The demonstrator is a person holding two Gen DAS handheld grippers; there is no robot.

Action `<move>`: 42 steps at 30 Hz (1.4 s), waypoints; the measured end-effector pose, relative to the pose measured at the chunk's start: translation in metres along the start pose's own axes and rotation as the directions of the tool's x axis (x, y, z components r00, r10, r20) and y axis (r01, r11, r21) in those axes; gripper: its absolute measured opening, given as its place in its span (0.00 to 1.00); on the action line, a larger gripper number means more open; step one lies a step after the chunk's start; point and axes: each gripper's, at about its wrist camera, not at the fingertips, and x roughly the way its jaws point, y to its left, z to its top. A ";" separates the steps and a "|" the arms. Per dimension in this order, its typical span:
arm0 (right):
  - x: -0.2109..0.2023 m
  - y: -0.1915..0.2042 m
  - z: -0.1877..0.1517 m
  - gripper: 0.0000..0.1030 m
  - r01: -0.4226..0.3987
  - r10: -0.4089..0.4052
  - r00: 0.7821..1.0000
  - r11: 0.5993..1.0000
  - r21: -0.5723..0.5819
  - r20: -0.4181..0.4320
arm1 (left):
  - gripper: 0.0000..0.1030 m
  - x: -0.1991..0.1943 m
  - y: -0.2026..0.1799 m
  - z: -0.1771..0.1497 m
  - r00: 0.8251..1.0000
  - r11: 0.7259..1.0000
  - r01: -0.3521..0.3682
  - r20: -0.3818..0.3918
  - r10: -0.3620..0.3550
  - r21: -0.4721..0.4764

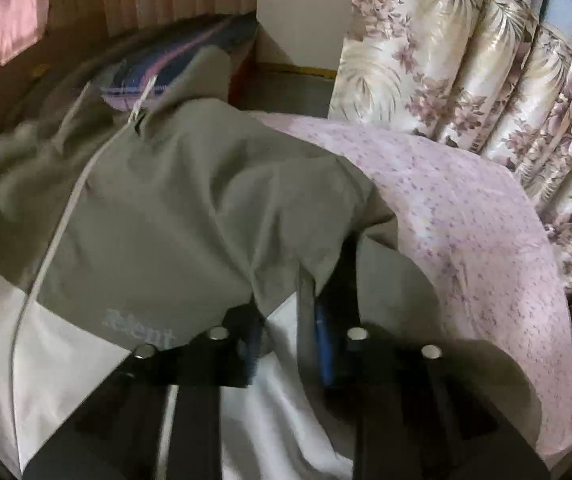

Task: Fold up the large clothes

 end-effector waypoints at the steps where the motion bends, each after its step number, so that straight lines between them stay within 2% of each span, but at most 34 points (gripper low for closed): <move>1: -0.003 0.000 0.003 0.11 -0.002 0.002 1.000 1.000 -0.008 0.019 | 0.07 0.003 -0.001 0.001 1.000 1.000 0.001 0.011 -0.001 0.014; 5: -0.026 -0.002 0.035 0.07 0.031 -0.027 0.989 0.999 -0.025 0.146 | 0.02 -0.010 0.005 0.025 0.990 0.999 -0.052 0.129 0.053 -0.008; 7: -0.041 0.001 0.058 0.06 0.068 -0.057 0.974 0.997 -0.045 0.220 | 0.01 -0.023 0.006 0.046 0.969 0.993 -0.120 0.218 0.117 0.001; 10: -0.060 0.005 0.086 0.05 0.106 -0.084 0.944 0.993 -0.051 0.319 | 0.01 -0.037 0.014 0.071 0.938 0.985 -0.169 0.304 0.169 -0.028; 13: -0.055 0.011 0.103 0.05 0.140 -0.109 0.937 0.988 -0.071 0.332 | 0.03 -0.042 0.015 0.085 0.918 0.980 -0.194 0.345 0.195 -0.036; 14: -0.048 0.011 0.105 0.06 0.144 -0.114 0.941 0.987 -0.074 0.318 | 0.06 -0.037 0.014 0.088 0.918 0.979 -0.204 0.341 0.201 -0.028; 15: -0.037 0.011 0.106 0.06 0.148 -0.120 0.949 0.986 -0.076 0.291 | 0.15 -0.030 0.013 0.090 0.922 0.978 -0.206 0.332 0.201 -0.020; 16: -0.029 0.011 0.103 0.13 0.145 -0.120 0.956 0.987 -0.075 0.269 | 0.22 -0.021 0.012 0.090 0.930 0.978 -0.209 0.306 0.204 -0.015; 17: -0.017 0.010 0.100 0.37 0.143 -0.123 0.964 0.987 -0.071 0.236 | 0.38 -0.015 0.011 0.089 0.939 0.979 -0.205 0.280 0.201 -0.014; 18: -0.004 0.009 0.094 0.58 0.134 -0.121 0.977 0.989 -0.064 0.175 | 0.56 -0.008 0.013 0.085 0.949 0.982 -0.190 0.251 0.189 -0.020; 19: 0.001 0.009 0.088 0.87 0.110 -0.100 0.984 0.992 -0.059 0.146 | 0.67 -0.004 0.015 0.079 0.961 0.987 -0.159 0.224 0.162 -0.032; 20: 0.002 0.009 0.081 0.88 0.080 -0.072 0.989 0.995 -0.058 0.131 | 0.80 -0.003 0.017 0.075 0.966 0.989 -0.142 0.212 0.147 -0.039; 21: -0.001 0.009 0.074 0.88 0.058 -0.050 0.991 0.996 -0.066 0.124 | 0.83 -0.006 0.018 0.068 0.971 0.992 -0.121 0.204 0.128 -0.044; 24: -0.032 0.007 0.044 0.88 0.004 0.006 0.991 0.998 -0.070 0.134 | 0.89 -0.029 0.020 0.048 0.980 0.998 -0.020 0.198 0.030 -0.053; 28: -0.098 -0.009 -0.002 0.89 -0.062 0.065 0.983 0.998 -0.028 0.169 | 0.97 -0.087 0.014 0.006 0.972 0.997 0.071 0.225 -0.061 -0.038; 32: -0.155 -0.040 -0.056 0.95 -0.019 0.014 0.977 1.000 0.023 0.212 | 0.97 -0.144 0.013 -0.047 0.960 0.993 0.121 0.258 -0.113 -0.016; 33: -0.169 -0.050 -0.072 0.95 0.015 -0.025 0.976 0.999 0.044 0.218 | 0.97 -0.157 0.017 -0.060 0.954 0.992 0.124 0.277 -0.116 -0.011; 37: -0.202 -0.080 -0.121 0.95 0.048 -0.072 0.965 0.994 0.100 0.254 | 0.97 -0.204 0.027 -0.112 0.936 0.995 0.082 0.348 -0.055 -0.062; 39: -0.209 -0.094 -0.144 0.95 0.064 -0.094 0.962 0.990 0.125 0.256 | 0.97 -0.217 0.038 -0.135 0.936 0.991 0.061 0.351 -0.015 -0.120; 42: -0.205 -0.113 -0.166 0.95 0.068 -0.106 0.968 0.983 0.169 0.228 | 0.97 -0.231 0.047 -0.164 0.937 0.983 0.063 0.350 0.001 -0.172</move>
